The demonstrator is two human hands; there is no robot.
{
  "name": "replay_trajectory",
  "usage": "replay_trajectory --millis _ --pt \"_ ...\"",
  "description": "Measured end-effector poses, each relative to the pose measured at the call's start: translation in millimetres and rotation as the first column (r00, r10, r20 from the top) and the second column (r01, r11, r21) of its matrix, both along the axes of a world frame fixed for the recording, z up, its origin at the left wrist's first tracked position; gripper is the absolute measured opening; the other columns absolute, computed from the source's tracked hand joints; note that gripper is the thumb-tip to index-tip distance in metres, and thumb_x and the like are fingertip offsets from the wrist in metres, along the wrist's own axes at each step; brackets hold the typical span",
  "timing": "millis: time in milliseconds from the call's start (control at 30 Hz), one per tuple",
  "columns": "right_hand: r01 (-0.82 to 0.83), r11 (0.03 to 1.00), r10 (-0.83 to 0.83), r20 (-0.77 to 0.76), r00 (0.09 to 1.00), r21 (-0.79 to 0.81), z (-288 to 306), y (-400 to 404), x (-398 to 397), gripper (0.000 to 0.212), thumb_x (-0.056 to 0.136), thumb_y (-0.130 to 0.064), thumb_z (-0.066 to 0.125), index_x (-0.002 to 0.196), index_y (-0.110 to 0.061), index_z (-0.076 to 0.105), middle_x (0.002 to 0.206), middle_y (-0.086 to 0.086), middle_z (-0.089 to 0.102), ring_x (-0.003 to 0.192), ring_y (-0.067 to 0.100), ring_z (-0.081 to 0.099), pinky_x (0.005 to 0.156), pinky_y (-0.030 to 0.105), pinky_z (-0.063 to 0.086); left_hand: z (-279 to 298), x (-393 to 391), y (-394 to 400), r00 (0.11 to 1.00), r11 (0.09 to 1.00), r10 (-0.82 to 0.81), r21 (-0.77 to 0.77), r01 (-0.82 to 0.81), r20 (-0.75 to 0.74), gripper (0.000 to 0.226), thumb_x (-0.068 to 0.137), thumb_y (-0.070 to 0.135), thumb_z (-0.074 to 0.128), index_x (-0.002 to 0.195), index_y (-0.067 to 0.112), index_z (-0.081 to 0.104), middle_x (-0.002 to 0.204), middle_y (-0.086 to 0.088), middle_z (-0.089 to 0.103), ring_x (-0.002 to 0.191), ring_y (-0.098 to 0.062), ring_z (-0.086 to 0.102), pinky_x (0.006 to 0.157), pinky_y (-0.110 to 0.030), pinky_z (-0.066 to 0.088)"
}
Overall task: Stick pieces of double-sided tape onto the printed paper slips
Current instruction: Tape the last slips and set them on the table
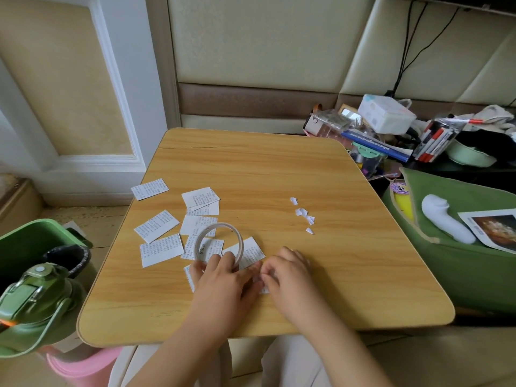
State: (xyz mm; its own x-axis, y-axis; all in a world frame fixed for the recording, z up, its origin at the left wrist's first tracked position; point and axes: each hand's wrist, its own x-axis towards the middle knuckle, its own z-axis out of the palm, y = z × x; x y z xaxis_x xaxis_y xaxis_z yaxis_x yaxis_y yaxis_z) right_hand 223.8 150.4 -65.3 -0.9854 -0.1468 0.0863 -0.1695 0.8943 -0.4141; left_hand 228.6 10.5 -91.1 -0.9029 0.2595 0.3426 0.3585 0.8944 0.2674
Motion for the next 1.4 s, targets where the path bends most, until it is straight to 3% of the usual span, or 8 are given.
replay_trajectory --millis 500,667,767,867,1033,1133,1200,1400 --pt "0.015 1.0 -0.014 0.043 0.999 -0.004 1.5 4.5 1.7 0.007 0.091 -0.024 0.057 0.087 -0.026 0.063 0.08 -0.017 0.034 0.109 0.016 0.045 0.079 0.026 0.019 -3.7 -1.5 0.3 1.0 1.0 0.004 -0.006 -0.004 -0.025 0.036 0.078 0.052 0.043 0.095 0.04 0.073 0.068 0.005 0.043 0.062 -0.02 0.05 0.066 -0.033 0.017" --pt "0.132 0.99 -0.137 0.116 0.984 0.05 10.0 35.9 2.5 0.027 0.091 -0.026 0.058 0.069 -0.036 0.046 0.078 -0.017 0.035 0.109 0.013 0.046 0.09 0.028 0.027 -6.5 -1.4 0.3 0.999 1.0 0.016 -0.022 -0.017 -0.045 0.039 0.077 0.051 0.042 0.096 0.039 0.073 0.069 0.005 0.045 0.064 -0.02 0.053 0.068 -0.034 0.02" --pt "0.152 0.987 -0.154 0.033 0.988 0.053 6.6 39.5 7.6 0.017 0.088 -0.022 0.063 0.073 -0.026 0.055 0.078 -0.015 0.037 0.099 0.016 0.049 0.082 0.03 0.028 -5.4 -1.2 -0.5 0.999 0.999 0.022 -0.033 -0.024 -0.046 0.039 0.076 0.051 0.042 0.097 0.04 0.072 0.07 0.006 0.045 0.065 -0.019 0.053 0.069 -0.034 0.02" --pt "0.112 0.978 -0.137 -0.134 0.982 -0.175 -2.3 35.5 18.2 0.016 0.081 -0.008 0.069 0.073 -0.019 0.06 0.076 -0.019 0.044 0.079 0.013 0.052 0.075 0.033 0.039 -2.8 -1.8 0.2 0.999 1.0 0.011 -0.028 -0.012 -0.045 0.039 0.076 0.05 0.043 0.1 0.041 0.072 0.07 0.005 0.045 0.064 -0.02 0.053 0.068 -0.034 0.021" --pt "-0.011 0.947 -0.09 -0.296 0.951 -0.322 13.1 29.1 18.7 0.016 0.086 -0.013 0.058 0.092 -0.028 0.058 0.087 -0.021 0.049 0.079 -0.005 0.049 0.07 0.016 0.038 5.6 -2.9 -1.7 0.991 0.995 -0.077 -0.074 0.069 -0.113 0.039 0.065 0.044 0.068 0.104 0.036 0.072 0.07 0.005 0.044 0.064 -0.019 0.052 0.068 -0.035 0.021" --pt "-0.156 0.952 0.086 -0.256 0.963 -0.265 25.8 25.1 12.7 0.053 0.089 -0.003 0.052 0.128 -0.038 0.051 0.106 -0.019 0.046 0.09 -0.008 0.049 0.08 0.007 0.038 11.4 -4.8 -4.4 0.983 0.983 -0.158 -0.109 0.148 -0.089 0.06 0.049 0.035 0.087 0.106 0.036 0.069 0.071 0.003 0.045 0.065 -0.02 0.052 0.068 -0.035 0.021" --pt "-0.243 0.96 0.197 -0.283 0.939 -0.14 29.2 20.7 8.5 0.061 0.087 0.006 0.05 0.128 -0.038 0.05 0.116 -0.014 0.043 0.093 0.001 0.05 0.085 0.015 0.043 14.3 -4.8 -5.1 0.966 0.97 -0.22 -0.14 0.201 -0.139 0.059 0.055 0.029 0.081 0.111 0.035 0.066 0.072 0.002 0.045 0.066 -0.02 0.049 0.069 -0.035 0.022" --pt "-0.295 0.955 0.282 -0.306 0.909 0.004 32.0 15.8 -3.4 0.025 0.082 -0.002 0.051 0.096 -0.017 0.065 0.116 -0.013 0.043 0.091 0.009 0.051 0.077 0.026 0.047 24.5 1.2 -9.6 0.892 0.958 -0.286 -0.096 0.269 -0.35 0.034 0.08 0.015 0.053 0.11 0.026 0.062 0.074 0.0 0.049 0.065 -0.021 0.045 0.071 -0.035 0.026"
